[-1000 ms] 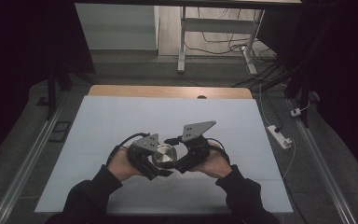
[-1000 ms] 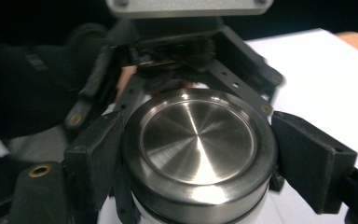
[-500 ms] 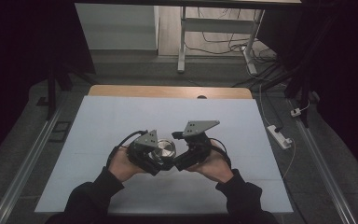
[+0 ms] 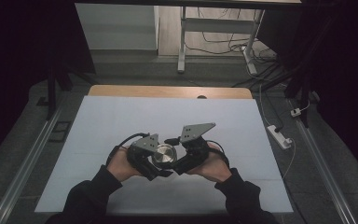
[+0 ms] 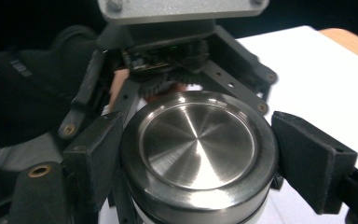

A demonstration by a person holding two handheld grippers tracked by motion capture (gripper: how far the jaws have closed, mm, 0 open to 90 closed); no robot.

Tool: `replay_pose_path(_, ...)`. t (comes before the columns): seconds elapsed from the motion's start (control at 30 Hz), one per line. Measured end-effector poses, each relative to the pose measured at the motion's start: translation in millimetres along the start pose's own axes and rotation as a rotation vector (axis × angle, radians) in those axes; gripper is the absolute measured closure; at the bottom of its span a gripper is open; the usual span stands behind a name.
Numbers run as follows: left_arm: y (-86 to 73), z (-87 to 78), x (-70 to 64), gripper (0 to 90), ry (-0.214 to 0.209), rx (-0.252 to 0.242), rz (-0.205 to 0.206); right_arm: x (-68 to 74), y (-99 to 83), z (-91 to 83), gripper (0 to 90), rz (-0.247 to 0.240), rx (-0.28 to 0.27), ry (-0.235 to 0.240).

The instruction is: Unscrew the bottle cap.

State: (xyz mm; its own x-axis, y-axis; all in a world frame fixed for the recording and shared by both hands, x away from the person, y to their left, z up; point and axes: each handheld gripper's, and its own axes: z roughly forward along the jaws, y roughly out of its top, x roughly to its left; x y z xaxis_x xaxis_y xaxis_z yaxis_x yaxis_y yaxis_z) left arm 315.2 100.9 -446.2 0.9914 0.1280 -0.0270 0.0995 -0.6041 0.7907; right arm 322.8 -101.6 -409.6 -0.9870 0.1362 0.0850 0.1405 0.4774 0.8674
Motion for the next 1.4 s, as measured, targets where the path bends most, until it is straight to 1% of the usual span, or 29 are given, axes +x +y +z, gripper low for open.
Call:
replay_pose_path(0.03, 0.3, 0.0, -1.2, 14.7, -0.015, 0.002, 0.016, -0.4, -0.4, -0.6, 19.5, -0.011, 0.001, 0.027)
replay_pose_path(0.07, 0.6, 0.2, -2.5, 14.7, -0.032, 0.003, 0.034, -1.4, -1.7, -1.4, 19.5, -0.037, -0.005, 0.089)
replay_pose_path(0.1, 1.0, 0.5, -4.3, 14.7, -0.05, 0.006, 0.055, -2.3, -2.9, -2.0, 19.4, -0.06, -0.007, 0.13)
replay_pose_path(0.13, 2.3, 2.4, -8.6, 14.7, -0.081, 0.013, 0.096, -3.3, -4.5, -2.7, 19.4, -0.089, -0.011, 0.172)
replay_pose_path(0.17, 2.3, 2.4, -8.6, 14.7, -0.081, 0.013, 0.096, -4.8, -6.7, -3.5, 19.4, -0.117, -0.018, 0.209)
replay_pose_path(0.2, 2.9, 4.1, -10.4, 14.7, -0.093, 0.013, 0.106, -4.8, -6.7, -3.5, 19.4, -0.117, -0.018, 0.209)
replay_pose_path(0.23, 3.3, 5.6, -11.1, 14.7, -0.1, 0.018, 0.111, -6.5, -9.6, -3.8, 19.3, -0.13, -0.03, 0.243)
replay_pose_path(0.3, 3.4, 8.3, -10.7, 14.7, -0.095, 0.016, 0.098, -9.8, -13.5, -4.3, 19.0, -0.119, -0.038, 0.272)
replay_pose_path(0.33, 2.9, 8.4, -9.4, 14.7, -0.08, 0.007, 0.081, -10.9, -12.8, -6.6, 17.6, -0.082, -0.038, 0.236)
replay_pose_path(0.37, 2.8, 7.9, -8.2, 14.7, -0.068, 0.004, 0.068, -10.9, -12.8, -6.6, 13.4, -0.082, -0.038, 0.236)
replay_pose_path(0.43, 1.9, 5.4, -5.3, 14.7, -0.026, -0.006, 0.032, -10.2, -5.8, -13.8, 7.9, -0.011, -0.053, 0.17)
replay_pose_path(0.47, 1.5, 4.1, -3.9, 14.7, -0.005, -0.01, 0.011, -10.2, -5.8, -13.8, 7.9, -0.011, -0.053, 0.17)
replay_pose_path(0.57, 0.4, 0.3, 0.6, 14.7, 0.056, -0.023, -0.043, -7.1, 1.5, -19.4, 5.6, 0.052, -0.058, 0.031)
replay_pose_path(0.6, -0.1, -0.6, 1.7, 14.7, 0.069, -0.025, -0.057, -2.3, 2.9, -17.5, 5.6, 0.037, -0.044, -0.063)
replay_pose_path(0.63, -0.5, -0.9, 2.2, 14.7, 0.084, -0.028, -0.073, -2.3, 2.9, -17.5, 5.6, 0.037, -0.044, -0.063)
replay_pose_path(0.67, -1.1, -1.5, 3.2, 14.7, 0.095, -0.023, -0.078, 4.6, 2.4, -10.9, 6.8, 0.005, -0.015, -0.149)
replay_pose_path(0.7, -1.6, -1.4, 3.6, 14.7, 0.103, -0.026, -0.091, 4.6, 2.4, -10.9, 6.8, 0.005, -0.015, -0.149)
replay_pose_path(0.73, -2.1, -1.5, 4.3, 14.7, 0.107, -0.022, -0.094, 9.0, 1.3, -4.5, 10.0, -0.005, -0.026, -0.185)
replay_pose_path(0.8, -2.7, -1.4, 4.5, 14.7, 0.104, -0.019, -0.096, 9.3, 1.2, -2.1, 10.2, 0.004, -0.025, -0.2)
replay_pose_path(0.83, -2.6, -1.3, 4.4, 14.7, 0.1, -0.018, -0.094, 9.6, 0.0, 0.7, 14.7, -0.001, -0.035, -0.194)
replay_pose_path(0.87, -2.4, -1.4, 4.2, 14.7, 0.095, -0.016, -0.091, 9.6, 0.0, 0.7, 14.7, -0.001, -0.035, -0.194)
replay_pose_path(1.0, -1.4, -1.3, 3.4, 14.7, 0.068, 0.002, -0.06, 9.2, -1.8, 2.9, 19.7, -0.008, -0.019, -0.132)
replay_pose_path(1.03, -1.5, -1.0, 3.1, 14.7, 0.059, 0.004, -0.053, 9.2, -1.8, 2.9, 19.7, -0.008, -0.019, -0.132)
replay_pose_path(1.13, -1.3, -1.5, 1.8, 14.7, 0.015, -0.004, -0.032, 9.0, -2.1, 1.1, 19.7, -0.021, -0.016, -0.093)
replay_pose_path(1.17, -0.7, -1.9, 0.9, 14.7, 0.001, -0.005, -0.019, 8.0, -2.0, -1.3, 19.8, -0.03, -0.016, -0.048)
replay_pose_path(1.3, 1.9, -2.2, -4.1, 14.7, -0.064, -0.016, 0.034, 4.5, -3.3, -6.3, 19.8, -0.07, -0.031, 0.078)
replay_pose_path(1.33, 2.8, -1.4, -5.8, 14.7, -0.084, -0.015, 0.051, 4.5, -3.3, -6.3, 19.8, -0.07, -0.031, 0.078)
replay_pose_path(1.37, 3.5, -0.6, -7.6, 14.7, -0.106, -0.013, 0.071, 1.9, -5.4, -8.0, 19.8, -0.097, -0.034, 0.159)
replay_pose_path(1.4, 4.1, 0.6, -9.6, 14.7, -0.126, -0.014, 0.088, 0.8, -7.0, -8.8, 19.7, -0.109, -0.038, 0.199)
